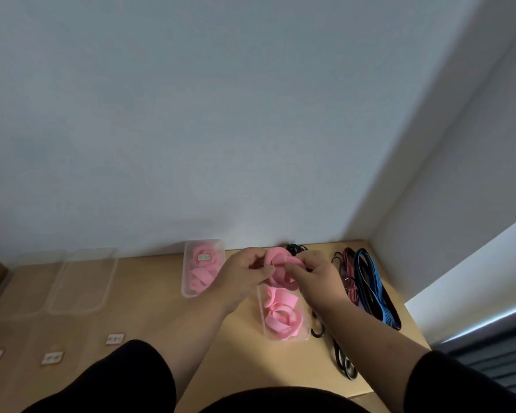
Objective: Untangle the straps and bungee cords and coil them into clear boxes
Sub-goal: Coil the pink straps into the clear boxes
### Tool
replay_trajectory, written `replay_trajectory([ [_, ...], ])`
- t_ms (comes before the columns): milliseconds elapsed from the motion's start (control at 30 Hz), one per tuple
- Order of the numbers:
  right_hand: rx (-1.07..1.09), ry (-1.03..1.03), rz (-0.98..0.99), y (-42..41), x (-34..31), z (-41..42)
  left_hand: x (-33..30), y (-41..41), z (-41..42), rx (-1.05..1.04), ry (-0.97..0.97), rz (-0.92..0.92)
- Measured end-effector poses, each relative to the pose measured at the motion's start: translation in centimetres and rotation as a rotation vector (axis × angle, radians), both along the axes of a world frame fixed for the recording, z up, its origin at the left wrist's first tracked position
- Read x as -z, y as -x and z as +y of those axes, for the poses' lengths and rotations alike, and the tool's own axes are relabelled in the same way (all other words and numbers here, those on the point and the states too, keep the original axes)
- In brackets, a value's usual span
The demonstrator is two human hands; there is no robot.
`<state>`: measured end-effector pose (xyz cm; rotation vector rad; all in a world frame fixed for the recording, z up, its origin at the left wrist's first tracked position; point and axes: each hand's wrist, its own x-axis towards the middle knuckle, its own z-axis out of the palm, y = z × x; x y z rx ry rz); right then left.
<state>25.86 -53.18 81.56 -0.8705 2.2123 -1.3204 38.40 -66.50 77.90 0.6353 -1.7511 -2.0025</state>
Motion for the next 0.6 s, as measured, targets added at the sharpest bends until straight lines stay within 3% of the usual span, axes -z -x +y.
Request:
replay_trajectory([
  [167,-0.078,-0.153,-0.029,1.2,1.3,-0.3,1.1,0.6,0.5,-0.026,0.032,-0.104],
  [300,-0.134,-0.273,0.015,2.7,3.8,-0.6,2.8,0.9,1.2,0.001,0.273,-0.348],
  [467,-0.317,-0.39,0.066,5.1,6.8,-0.7,4.2,2.0,2.6,0.133,0.397,-0.521],
  [600,-0.467,-0.437,0.168,6.0,8.8,-0.6,5.8,2.8,3.6,0.131,0.706,-0.694],
])
